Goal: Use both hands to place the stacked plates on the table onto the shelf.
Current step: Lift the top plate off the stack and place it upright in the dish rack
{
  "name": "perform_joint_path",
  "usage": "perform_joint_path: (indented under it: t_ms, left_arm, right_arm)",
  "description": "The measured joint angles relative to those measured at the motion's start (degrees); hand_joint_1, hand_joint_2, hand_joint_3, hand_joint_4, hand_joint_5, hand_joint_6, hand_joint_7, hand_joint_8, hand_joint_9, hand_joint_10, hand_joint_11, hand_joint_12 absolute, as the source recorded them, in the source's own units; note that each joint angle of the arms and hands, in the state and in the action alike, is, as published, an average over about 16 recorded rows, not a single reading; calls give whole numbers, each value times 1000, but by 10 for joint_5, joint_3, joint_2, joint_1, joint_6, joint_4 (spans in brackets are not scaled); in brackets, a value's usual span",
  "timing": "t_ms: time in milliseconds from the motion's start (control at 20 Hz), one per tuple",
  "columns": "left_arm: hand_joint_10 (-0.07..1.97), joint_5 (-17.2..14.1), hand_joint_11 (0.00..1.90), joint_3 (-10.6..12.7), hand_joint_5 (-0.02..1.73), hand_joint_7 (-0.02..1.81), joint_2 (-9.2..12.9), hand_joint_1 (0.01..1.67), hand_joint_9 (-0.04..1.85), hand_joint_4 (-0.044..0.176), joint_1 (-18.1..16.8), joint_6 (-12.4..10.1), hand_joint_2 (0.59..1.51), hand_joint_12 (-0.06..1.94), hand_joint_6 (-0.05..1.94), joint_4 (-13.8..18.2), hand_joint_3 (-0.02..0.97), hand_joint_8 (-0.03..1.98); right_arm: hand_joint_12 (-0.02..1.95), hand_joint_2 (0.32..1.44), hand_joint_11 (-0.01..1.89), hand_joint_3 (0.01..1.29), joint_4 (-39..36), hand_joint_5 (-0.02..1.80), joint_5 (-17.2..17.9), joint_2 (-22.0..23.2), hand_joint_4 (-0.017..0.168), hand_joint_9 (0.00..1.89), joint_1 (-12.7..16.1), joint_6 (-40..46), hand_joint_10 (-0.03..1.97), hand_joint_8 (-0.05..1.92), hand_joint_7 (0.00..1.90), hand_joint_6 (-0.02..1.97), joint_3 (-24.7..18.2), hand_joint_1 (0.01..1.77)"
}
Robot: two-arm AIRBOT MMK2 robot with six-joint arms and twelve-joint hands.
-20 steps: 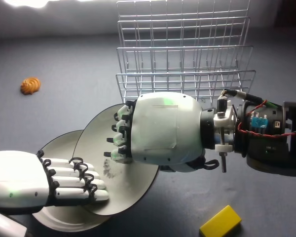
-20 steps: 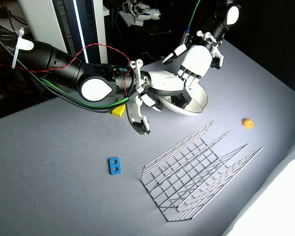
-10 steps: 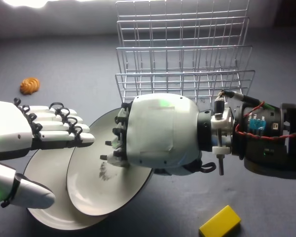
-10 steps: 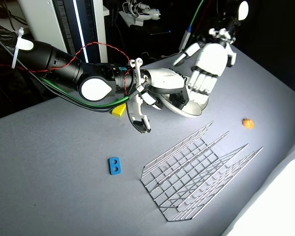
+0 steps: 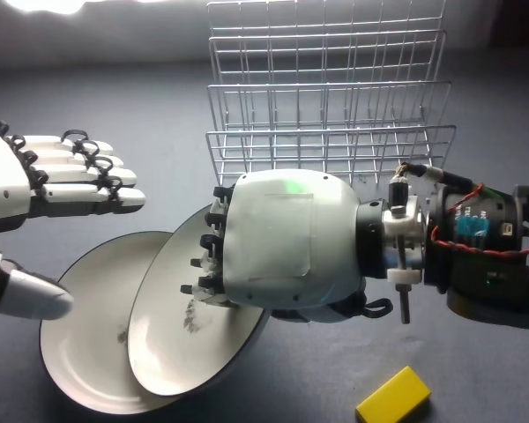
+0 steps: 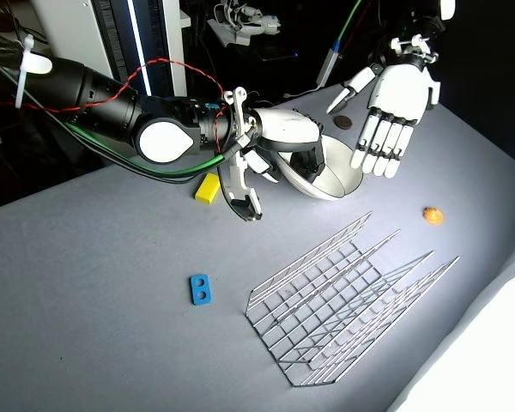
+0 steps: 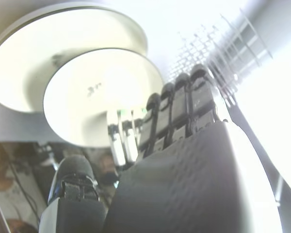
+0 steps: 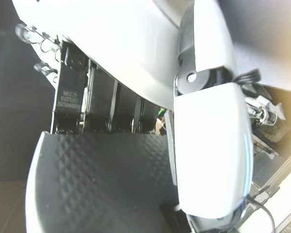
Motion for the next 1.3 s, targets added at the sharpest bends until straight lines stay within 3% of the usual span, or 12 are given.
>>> perform_joint_path:
  t_ms: [700,1000,1300]
  left_arm:
    - [7,80,16,17,103,84,0,12,41,4,-22,0,1164,-9,19,12,17,8]
    - [6,72,17,26,106,88,-1,12,51,4,-26,0,1163,-9,19,32,17,8]
    - [7,32,17,37,98,80,-2,12,50,3,-30,3,1160,-10,18,73,17,9]
  right_arm:
    - [1015,964,1007,17,32,983,0,111,-3,1140,66,40,858,747,1120,820,-100,1284]
    - [1044,964,1002,17,35,989,-9,153,-3,1137,109,138,862,739,1127,842,-116,1298]
    - [1042,964,1008,17,34,983,-20,175,-3,1132,152,307,847,732,1121,865,-91,1314]
